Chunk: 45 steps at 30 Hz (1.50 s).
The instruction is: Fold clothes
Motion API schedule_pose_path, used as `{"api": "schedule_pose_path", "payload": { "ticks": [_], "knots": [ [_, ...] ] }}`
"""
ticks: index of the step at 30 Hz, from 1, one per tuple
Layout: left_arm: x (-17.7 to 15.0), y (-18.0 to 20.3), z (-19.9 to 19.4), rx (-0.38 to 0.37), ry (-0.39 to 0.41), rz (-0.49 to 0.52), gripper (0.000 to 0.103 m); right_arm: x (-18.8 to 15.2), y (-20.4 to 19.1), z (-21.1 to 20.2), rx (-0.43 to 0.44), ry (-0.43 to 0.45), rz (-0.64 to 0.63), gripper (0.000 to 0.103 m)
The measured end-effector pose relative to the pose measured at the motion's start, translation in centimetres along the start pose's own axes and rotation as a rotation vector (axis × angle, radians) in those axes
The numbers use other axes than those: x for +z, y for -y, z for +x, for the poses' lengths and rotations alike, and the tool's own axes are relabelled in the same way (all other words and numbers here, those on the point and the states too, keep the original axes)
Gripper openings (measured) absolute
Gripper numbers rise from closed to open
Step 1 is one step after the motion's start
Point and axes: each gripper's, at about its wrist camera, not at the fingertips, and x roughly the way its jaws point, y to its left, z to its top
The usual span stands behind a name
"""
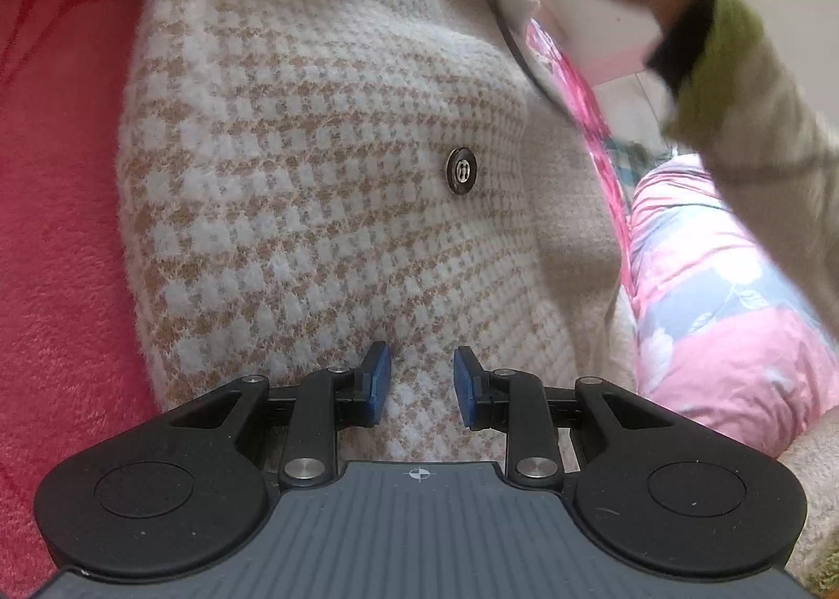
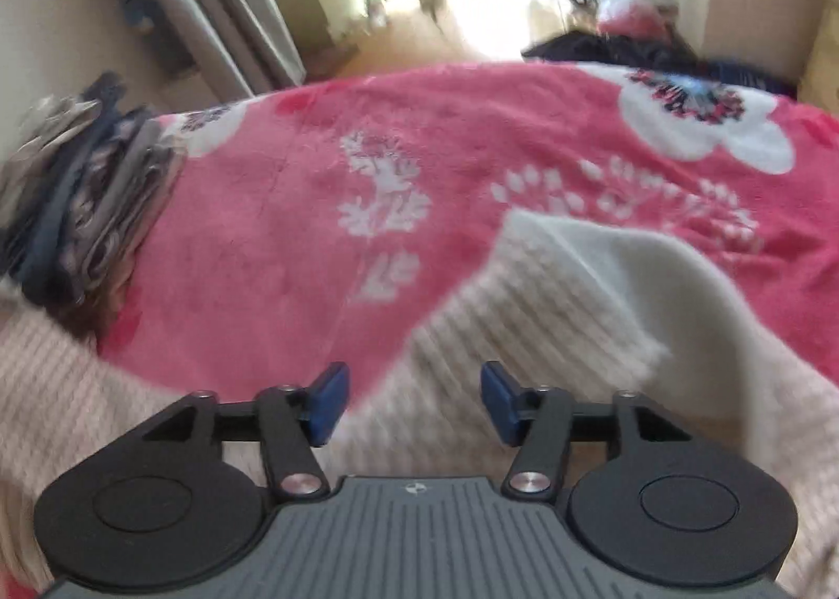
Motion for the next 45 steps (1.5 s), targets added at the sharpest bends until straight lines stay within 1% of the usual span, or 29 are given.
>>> {"api": "schedule_pose_path", "payload": {
  "ticks": [1, 4, 5, 6, 7, 8, 9, 10, 12, 15, 17, 20, 22, 23, 24, 25, 26, 27, 30, 31, 33, 35, 36, 39, 41, 42, 43, 44, 45],
  "knots": [
    [0.0, 0.1, 0.1, 0.0, -0.001, 0.001, 0.027, 1.0, -0.6, 1.5, -0.043, -0.03, 0.004, 0.07],
    [0.0, 0.2, 0.1, 0.002, 0.005, 0.015, 0.027, 2.8, -1.5, 6.1, -0.216, -0.126, 0.001, 0.071],
    [-0.1, 0.2, 0.0, 0.001, 0.009, 0.023, 0.027, 2.5, -1.5, 6.9, -0.268, -0.13, -0.017, 0.071],
    [-0.2, 0.2, -0.1, -0.001, 0.013, 0.031, 0.027, 2.2, -1.4, 7.4, -0.299, -0.124, -0.028, 0.07],
    [-0.3, 0.1, 0.0, -0.004, 0.018, 0.034, 0.027, 1.8, -1.1, 7.0, -0.292, -0.101, -0.026, 0.061],
    [-0.4, 0.0, 0.0, -0.008, 0.022, 0.035, 0.027, 1.5, -0.7, 6.5, -0.283, -0.078, -0.02, 0.055],
    [-0.4, -0.1, 0.0, -0.013, 0.026, 0.034, 0.027, 1.1, -0.3, 5.5, -0.271, -0.051, 0.002, 0.04],
    [-0.5, -0.2, 0.0, -0.018, 0.029, 0.032, 0.027, 0.6, 0.1, 4.1, -0.259, -0.01, 0.037, 0.027],
    [-0.5, -0.4, -0.1, -0.026, 0.03, 0.031, 0.027, -0.3, 1.0, 1.3, -0.236, 0.072, 0.107, 0.022],
    [-0.4, -0.6, -0.3, -0.04, 0.025, 0.024, 0.026, -1.5, 2.1, -2.2, -0.206, 0.19, 0.191, 0.02],
    [-0.3, -0.6, -0.7, -0.041, 0.026, 0.023, 0.026, -2.0, 3.0, -2.6, -0.181, 0.218, 0.239, 0.02],
    [0.0, -0.2, -1.8, -0.036, 0.039, 0.035, 0.026, -2.4, 3.9, -1.2, -0.149, 0.234, 0.302, 0.019],
    [0.7, 0.4, -3.8, -0.036, 0.083, 0.076, 0.026, -2.6, 4.3, -0.3, -0.135, 0.241, 0.334, 0.02],
    [1.4, 0.7, -5.1, -0.045, 0.12, 0.089, 0.027, -2.7, 4.2, -0.1, -0.131, 0.246, 0.341, 0.02],
    [2.5, 0.9, -6.5, -0.04, 0.167, 0.091, 0.027, -2.7, 4.2, 0.1, -0.129, 0.25, 0.343, 0.02],
    [3.9, 1.0, -7.8, -0.022, 0.219, 0.088, 0.028, -2.7, 4.1, 0.0, -0.13, 0.255, 0.335, 0.02],
    [5.2, 1.1, -9.2, -0.005, 0.272, 0.085, 0.031, -2.7, 4.1, 0.0, -0.131, 0.26, 0.328, 0.02],
    [6.8, 1.1, -10.2, 0.033, 0.32, 0.081, 0.032, -2.8, 4.0, 0.0, -0.131, 0.265, 0.32, 0.02],
    [11.8, 0.9, -11.9, 0.202, 0.45, 0.071, 0.033, -3.0, 4.1, -0.2, -0.122, 0.264, 0.296, 0.02],
    [13.0, 0.6, -12.0, 0.254, 0.474, 0.071, 0.033, -3.0, 4.2, -0.1, -0.116, 0.258, 0.288, 0.022],
    [14.4, 0.2, -10.9, 0.342, 0.47, 0.085, 0.033, -2.9, 4.3, 0.1, -0.108, 0.243, 0.268, 0.028],
    [14.4, 0.2, -9.0, 0.421, 0.443, 0.128, 0.033, -2.5, 4.2, 0.4, -0.112, 0.213, 0.23, 0.042],
    [14.0, 0.4, -8.0, 0.447, 0.428, 0.153, 0.033, -2.3, 4.1, 0.4, -0.113, 0.203, 0.204, 0.046],
    [12.1, 0.9, -5.6, 0.502, 0.392, 0.229, 0.033, -1.7, 3.4, -1.1, -0.113, 0.204, 0.081, 0.046],
    [11.2, 1.4, -4.7, 0.542, 0.396, 0.268, 0.033, -1.5, 1.9, -2.8, -0.108, 0.255, -0.045, 0.047],
    [11.0, 1.5, -4.4, 0.555, 0.396, 0.275, 0.034, -1.4, 0.8, -3.3, -0.08, 0.272, -0.127, 0.049],
    [11.0, 1.5, -4.3, 0.559, 0.396, 0.273, 0.034, -1.2, -0.5, -3.5, -0.043, 0.27, -0.209, 0.052],
    [11.1, 1.5, -4.3, 0.561, 0.396, 0.27, 0.034, -1.0, -2.0, -2.8, 0.009, 0.217, -0.296, 0.056],
    [11.1, 1.5, -4.3, 0.561, 0.398, 0.267, 0.034, -0.9, -3.6, -1.5, 0.059, 0.13, -0.385, 0.063]
  ]
}}
